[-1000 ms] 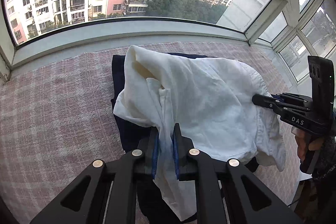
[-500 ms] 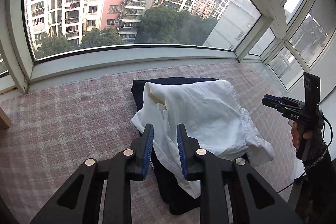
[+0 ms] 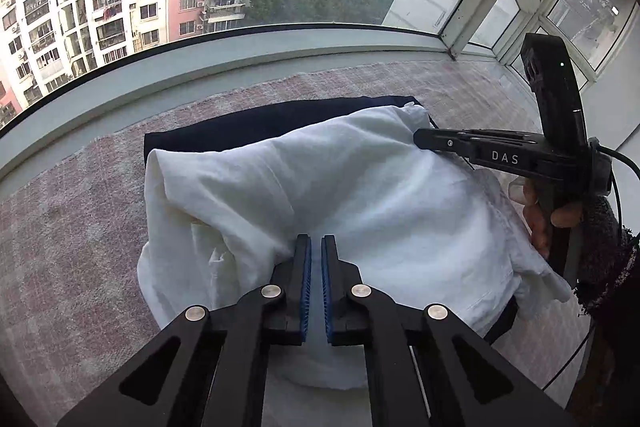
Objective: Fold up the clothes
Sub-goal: 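Lower the white shirt onto the navy shirt and open the right gripper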
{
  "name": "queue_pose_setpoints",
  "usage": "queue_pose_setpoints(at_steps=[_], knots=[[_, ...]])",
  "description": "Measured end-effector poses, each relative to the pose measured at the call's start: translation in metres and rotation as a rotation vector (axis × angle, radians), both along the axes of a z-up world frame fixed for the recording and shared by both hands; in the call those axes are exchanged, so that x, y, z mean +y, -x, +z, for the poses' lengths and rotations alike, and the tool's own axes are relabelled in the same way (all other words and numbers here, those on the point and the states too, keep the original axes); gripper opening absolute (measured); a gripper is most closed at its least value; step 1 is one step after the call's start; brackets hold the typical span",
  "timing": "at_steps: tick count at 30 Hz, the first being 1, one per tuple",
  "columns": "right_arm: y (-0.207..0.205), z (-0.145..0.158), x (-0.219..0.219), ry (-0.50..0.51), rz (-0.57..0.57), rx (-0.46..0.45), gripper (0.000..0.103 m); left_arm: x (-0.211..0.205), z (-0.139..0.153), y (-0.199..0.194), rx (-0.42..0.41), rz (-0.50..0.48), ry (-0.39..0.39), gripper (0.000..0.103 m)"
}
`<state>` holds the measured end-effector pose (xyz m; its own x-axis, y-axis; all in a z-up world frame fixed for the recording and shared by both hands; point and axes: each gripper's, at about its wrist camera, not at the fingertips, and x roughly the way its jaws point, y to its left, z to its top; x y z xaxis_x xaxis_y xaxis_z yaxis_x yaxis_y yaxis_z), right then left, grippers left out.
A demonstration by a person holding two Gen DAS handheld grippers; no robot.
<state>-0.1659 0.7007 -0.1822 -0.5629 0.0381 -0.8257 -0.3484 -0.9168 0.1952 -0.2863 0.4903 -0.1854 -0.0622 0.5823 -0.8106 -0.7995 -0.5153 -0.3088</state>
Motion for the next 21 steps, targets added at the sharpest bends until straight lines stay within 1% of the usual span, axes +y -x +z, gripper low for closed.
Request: queue_pose_setpoints(at_steps=[1,2,4,6,7,8,10,11,12,13,15,16,17,18,20,21], knots=[[-0.005,0.005,-0.005,0.004,0.007,0.009,0.002,-0.006,0.009,0.001,0.006,0.020,-0.009,0.006],[-0.010,0.009,-0.010,0.007,0.014,0.017,0.003,-0.012,0.020,0.001,0.035,0.037,-0.028,0.006],[-0.019,0.019,-0.021,0.014,0.027,0.035,0.004,-0.024,0.040,0.005,0.094,0.061,-0.071,0.011],[-0.029,0.028,-0.031,0.022,0.041,0.052,0.004,-0.022,0.040,0.015,0.103,0.067,-0.068,0.012],[-0.034,0.023,-0.037,0.037,0.045,0.045,0.004,-0.022,0.040,0.019,0.107,0.070,-0.067,0.012],[-0.036,0.013,-0.042,0.043,0.053,0.020,0.004,-0.020,0.038,0.025,0.112,0.074,-0.060,0.012],[-0.037,-0.010,-0.052,0.045,0.074,-0.038,0.004,-0.012,0.015,0.039,0.127,0.093,0.006,0.012],[-0.039,-0.015,-0.055,0.035,0.076,-0.041,0.004,-0.013,0.003,0.045,0.090,0.106,0.015,0.013],[-0.041,-0.012,-0.056,0.032,0.067,-0.030,0.004,-0.014,-0.007,0.052,0.055,0.119,0.019,0.013],[-0.045,-0.005,-0.057,0.037,0.058,-0.007,0.004,-0.017,-0.008,0.054,0.035,0.127,0.000,0.013],[-0.053,0.011,-0.060,0.045,0.049,0.048,0.004,-0.022,0.004,0.050,0.054,0.127,0.004,0.010],[-0.056,0.020,-0.064,0.045,0.053,0.072,0.004,-0.027,0.015,0.045,0.080,0.122,0.000,0.008],[-0.057,0.025,-0.069,0.049,0.063,0.083,0.004,-0.032,0.026,0.037,0.097,0.113,-0.019,0.008],[-0.058,0.028,-0.074,0.055,0.073,0.092,0.004,-0.038,0.036,0.027,0.095,0.090,-0.048,0.008],[-0.056,0.023,-0.085,0.063,0.099,0.080,0.004,-0.045,0.049,0.001,0.086,0.038,-0.092,0.010],[-0.054,0.020,-0.090,0.066,0.113,0.071,0.004,-0.041,0.049,-0.012,0.063,0.004,-0.106,0.010]])
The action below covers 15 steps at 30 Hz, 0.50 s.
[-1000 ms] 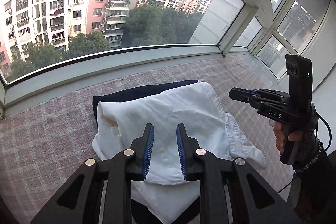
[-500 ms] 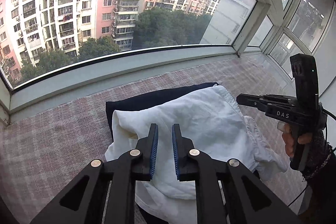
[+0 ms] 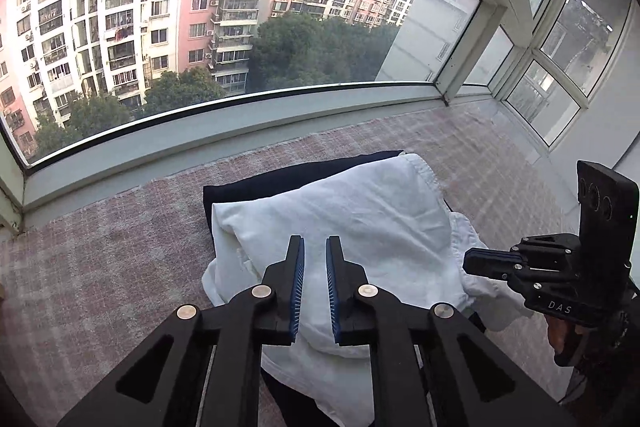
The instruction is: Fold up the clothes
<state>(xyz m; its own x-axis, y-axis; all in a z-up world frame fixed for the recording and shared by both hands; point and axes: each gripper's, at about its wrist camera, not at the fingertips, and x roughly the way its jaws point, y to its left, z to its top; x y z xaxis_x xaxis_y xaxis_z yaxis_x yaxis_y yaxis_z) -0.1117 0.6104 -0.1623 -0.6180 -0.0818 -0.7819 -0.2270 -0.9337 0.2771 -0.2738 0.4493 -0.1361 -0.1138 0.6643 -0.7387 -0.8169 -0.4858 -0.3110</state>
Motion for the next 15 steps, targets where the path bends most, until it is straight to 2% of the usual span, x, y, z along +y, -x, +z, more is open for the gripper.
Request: queue_pose_setpoints(at_steps=[1,4,7,8,9,10,11,12,13,15], knots=[[0.003,-0.009,-0.006,-0.013,0.011,-0.032,0.004,0.000,-0.005,-0.009,-0.032,-0.029,-0.005,0.010],[0.002,-0.033,-0.015,-0.041,0.030,-0.112,0.004,0.004,-0.035,-0.028,-0.028,-0.073,0.089,0.016],[-0.016,-0.013,-0.012,-0.034,-0.035,-0.100,0.004,-0.011,-0.027,-0.030,-0.036,-0.026,0.085,0.014],[-0.026,-0.003,-0.012,-0.039,-0.080,-0.095,0.008,-0.016,-0.024,-0.030,-0.039,-0.011,0.084,0.012],[-0.037,0.005,-0.013,-0.047,-0.127,-0.092,0.021,-0.021,-0.021,-0.030,-0.041,0.005,0.083,0.008],[-0.048,0.014,-0.015,-0.052,-0.173,-0.086,0.029,-0.027,-0.018,-0.031,-0.044,0.020,0.082,0.009],[-0.059,0.021,-0.018,-0.052,-0.214,-0.072,0.043,-0.032,-0.015,-0.031,-0.047,0.035,0.080,0.012],[-0.072,0.028,-0.022,-0.052,-0.255,-0.052,0.052,-0.038,-0.011,-0.033,-0.047,0.049,0.079,0.022],[-0.085,0.034,-0.027,-0.055,-0.288,-0.039,0.053,-0.051,0.001,-0.041,-0.035,0.052,0.073,0.035],[-0.104,0.041,-0.041,-0.053,-0.322,-0.040,0.054,-0.073,0.016,-0.064,-0.006,0.059,0.069,0.044]])
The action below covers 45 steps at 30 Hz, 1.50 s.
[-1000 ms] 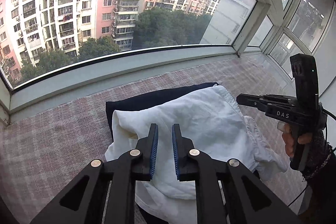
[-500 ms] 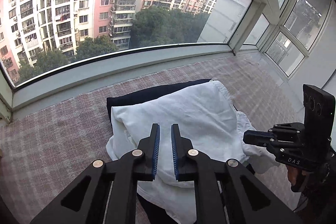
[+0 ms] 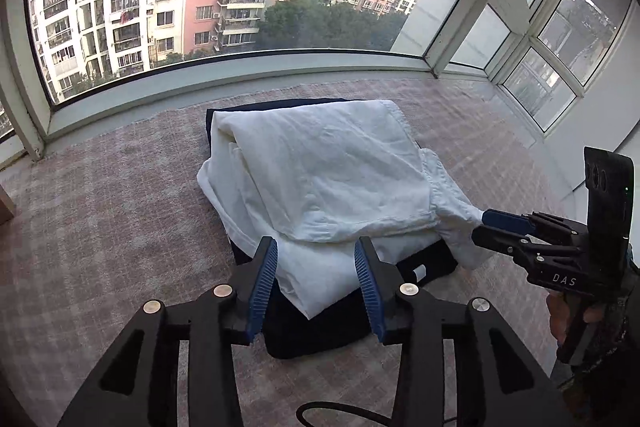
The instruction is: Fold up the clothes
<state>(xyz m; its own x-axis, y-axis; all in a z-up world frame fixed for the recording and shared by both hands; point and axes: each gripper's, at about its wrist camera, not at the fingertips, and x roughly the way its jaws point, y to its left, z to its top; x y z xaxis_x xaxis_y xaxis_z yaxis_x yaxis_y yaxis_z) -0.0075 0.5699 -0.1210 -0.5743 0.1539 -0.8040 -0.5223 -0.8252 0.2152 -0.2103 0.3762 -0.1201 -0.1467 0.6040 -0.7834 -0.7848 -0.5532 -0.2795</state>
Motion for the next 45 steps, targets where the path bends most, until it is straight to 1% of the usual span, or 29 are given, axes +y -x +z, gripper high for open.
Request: queue_pose_setpoints(at_steps=[2,4,7,10,13,14,17,20,22,27,35,39,43,45], knots=[[-0.016,0.006,-0.015,-0.001,-0.015,0.002,0.054,-0.023,0.012,-0.023,0.032,0.011,0.006,0.047],[-0.030,0.012,-0.030,-0.008,-0.034,-0.004,0.054,-0.040,0.019,-0.044,0.045,0.044,0.013,0.061],[-0.049,0.021,-0.052,-0.019,-0.073,-0.040,0.054,-0.060,0.029,-0.073,0.083,0.103,0.030,0.064],[-0.068,0.036,-0.074,-0.034,-0.097,-0.042,0.054,-0.079,0.042,-0.097,0.124,0.157,0.048,0.070],[-0.082,0.057,-0.101,-0.116,-0.111,-0.047,0.054,-0.100,0.057,-0.116,0.134,0.168,0.027,0.073],[-0.087,0.064,-0.111,-0.146,-0.113,-0.043,0.054,-0.107,0.061,-0.123,0.137,0.169,0.021,0.074],[-0.099,0.078,-0.139,-0.193,-0.134,-0.039,0.054,-0.125,0.071,-0.143,0.137,0.126,0.011,0.074],[-0.109,0.084,-0.162,-0.200,-0.141,-0.029,0.055,-0.137,0.074,-0.162,0.144,0.098,0.018,0.074],[-0.112,0.084,-0.174,-0.202,-0.147,-0.029,0.055,-0.145,0.075,-0.166,0.137,0.090,0.015,0.074],[-0.115,0.082,-0.197,-0.225,-0.145,-0.063,0.055,-0.165,0.079,-0.177,0.119,0.069,0.006,0.074],[-0.121,0.093,-0.225,-0.271,-0.165,-0.057,0.055,-0.197,0.086,-0.195,0.091,0.037,-0.006,0.074],[-0.125,0.099,-0.238,-0.293,-0.166,-0.047,0.055,-0.209,0.090,-0.195,0.100,0.049,-0.012,0.074],[-0.130,0.105,-0.250,-0.314,-0.168,-0.037,0.055,-0.222,0.097,-0.198,0.110,0.057,-0.034,0.074],[-0.132,0.108,-0.256,-0.325,-0.169,-0.031,0.055,-0.226,0.100,-0.202,0.132,0.052,-0.035,0.076]])
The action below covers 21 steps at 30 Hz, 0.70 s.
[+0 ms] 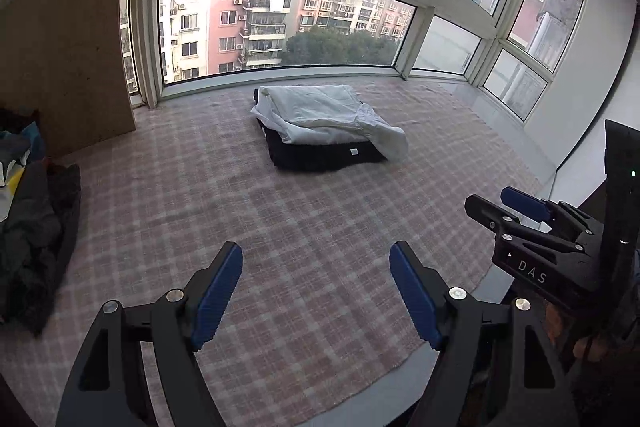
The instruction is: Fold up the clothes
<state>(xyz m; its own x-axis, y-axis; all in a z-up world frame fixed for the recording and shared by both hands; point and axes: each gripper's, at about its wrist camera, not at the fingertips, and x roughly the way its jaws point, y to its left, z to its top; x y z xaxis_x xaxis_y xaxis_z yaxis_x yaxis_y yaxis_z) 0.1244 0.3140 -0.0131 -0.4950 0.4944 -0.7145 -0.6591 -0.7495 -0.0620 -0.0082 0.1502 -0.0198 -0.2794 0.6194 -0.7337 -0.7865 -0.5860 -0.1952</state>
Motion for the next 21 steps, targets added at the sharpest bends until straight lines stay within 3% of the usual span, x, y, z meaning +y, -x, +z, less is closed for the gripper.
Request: queue_pose_setpoints(at_steps=[4,21], knots=[[-0.005,0.005,-0.011,-0.020,-0.001,0.006,0.055,-0.004,0.007,-0.009,0.060,0.001,0.013,0.078],[-0.013,0.007,-0.014,-0.039,0.002,-0.011,0.055,0.001,0.016,-0.031,0.037,-0.065,-0.019,0.079]])
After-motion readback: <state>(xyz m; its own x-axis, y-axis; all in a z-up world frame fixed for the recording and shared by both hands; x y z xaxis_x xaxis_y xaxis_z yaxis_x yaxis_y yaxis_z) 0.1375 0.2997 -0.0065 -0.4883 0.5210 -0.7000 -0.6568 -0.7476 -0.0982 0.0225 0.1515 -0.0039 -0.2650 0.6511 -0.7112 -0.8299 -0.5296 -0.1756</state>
